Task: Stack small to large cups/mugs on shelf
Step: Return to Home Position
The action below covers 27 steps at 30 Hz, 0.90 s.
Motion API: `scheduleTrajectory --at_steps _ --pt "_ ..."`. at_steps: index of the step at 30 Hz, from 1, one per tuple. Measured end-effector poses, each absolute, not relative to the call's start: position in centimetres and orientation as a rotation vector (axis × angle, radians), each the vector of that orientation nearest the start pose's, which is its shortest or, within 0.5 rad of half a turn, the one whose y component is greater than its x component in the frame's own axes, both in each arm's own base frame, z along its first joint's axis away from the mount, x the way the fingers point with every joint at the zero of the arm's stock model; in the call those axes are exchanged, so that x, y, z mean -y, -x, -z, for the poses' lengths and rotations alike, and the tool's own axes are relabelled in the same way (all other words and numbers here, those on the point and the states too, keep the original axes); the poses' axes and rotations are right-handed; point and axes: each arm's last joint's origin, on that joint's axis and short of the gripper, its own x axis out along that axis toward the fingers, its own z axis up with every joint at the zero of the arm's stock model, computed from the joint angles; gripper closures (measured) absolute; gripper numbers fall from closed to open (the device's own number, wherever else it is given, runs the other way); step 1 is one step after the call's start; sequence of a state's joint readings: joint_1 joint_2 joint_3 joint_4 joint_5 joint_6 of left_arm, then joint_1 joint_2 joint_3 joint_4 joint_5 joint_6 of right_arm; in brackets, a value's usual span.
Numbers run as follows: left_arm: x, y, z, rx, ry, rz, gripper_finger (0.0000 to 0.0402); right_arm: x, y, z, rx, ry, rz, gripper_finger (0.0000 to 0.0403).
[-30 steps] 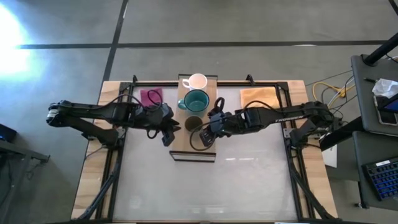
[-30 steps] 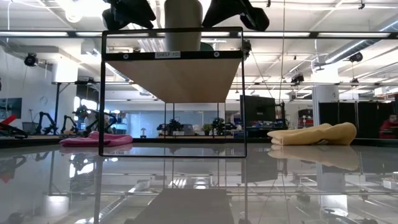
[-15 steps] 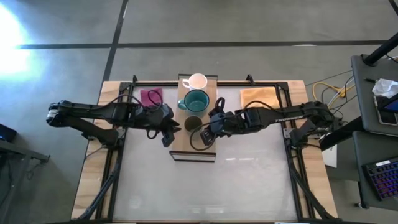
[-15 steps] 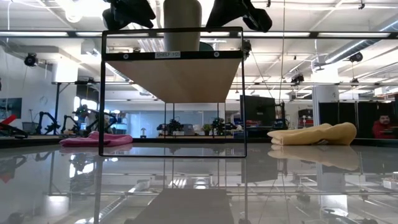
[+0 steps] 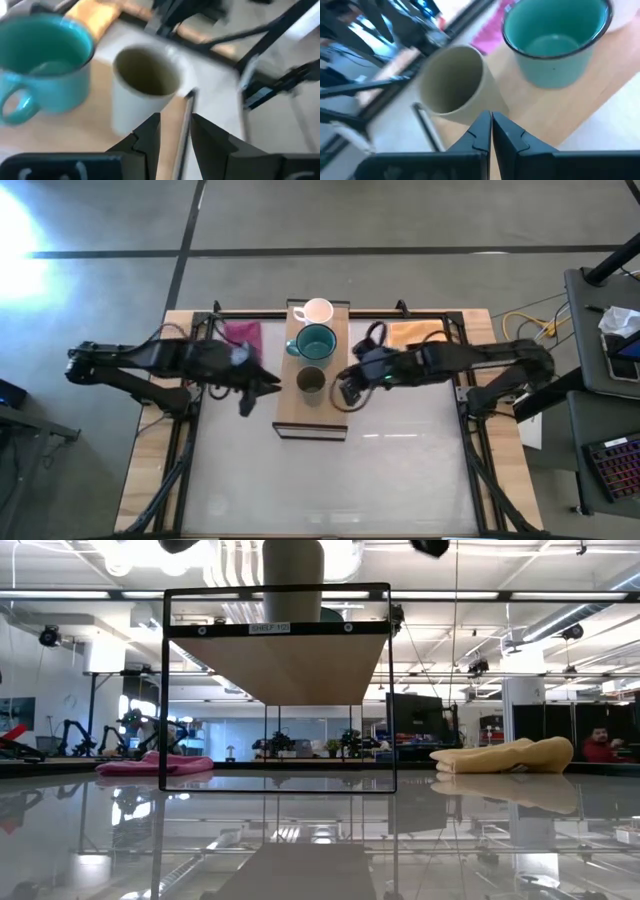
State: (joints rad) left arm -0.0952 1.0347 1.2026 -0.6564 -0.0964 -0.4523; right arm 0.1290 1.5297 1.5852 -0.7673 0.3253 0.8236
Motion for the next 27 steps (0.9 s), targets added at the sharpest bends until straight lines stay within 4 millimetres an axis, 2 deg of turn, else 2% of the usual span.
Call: scheduleTrajectory --at_steps 5,7,10,14,16,19,21,25,27 --pt "1.6 -17.7 -40.2 -0.382 0.556 -0.068 0.0311 -3.7 -29.1 -41.1 -0.484 -0.618 0.351 0.0394" --pt "1.6 -16.9 -40.5 -0.365 0.626 -0.051 0.0311 -3.9 -27.8 -42.1 -0.452 -0.685 0.32 0.0394" --pt "1.8 -16.2 -41.4 -0.316 0.589 0.066 0.0311 -3.8 -26.4 -43.9 -0.338 -0.75 0.303 0.0394" --pt "2.3 -15.7 -42.4 -0.2 0.496 0.264 0.0311 -5.2 -24.9 -46.2 -0.233 -0.564 0.108 0.0394" --pt "2.5 -15.5 -42.5 -0.167 0.481 0.301 0.0311 -6.4 -24.5 -46.7 -0.213 -0.483 0.002 0.0394" --pt "2.4 -15.2 -41.9 -0.168 0.459 0.297 0.0311 -7.6 -24.3 -46.5 -0.233 -0.467 -0.048 0.0394" --pt "2.4 -15.0 -41.2 -0.153 0.457 0.299 0.0311 -8.2 -24.4 -45.7 -0.257 -0.46 -0.053 0.0394" --pt "2.4 -14.3 -39.2 -0.085 0.455 0.353 0.0311 -8.9 -24.6 -41.8 -0.355 -0.49 -0.015 0.0394" --pt "2.5 -13.7 -38.3 -0.024 0.445 0.415 0.0311 -8.6 -23.8 -40.7 -0.32 -0.517 -0.025 0.0394"
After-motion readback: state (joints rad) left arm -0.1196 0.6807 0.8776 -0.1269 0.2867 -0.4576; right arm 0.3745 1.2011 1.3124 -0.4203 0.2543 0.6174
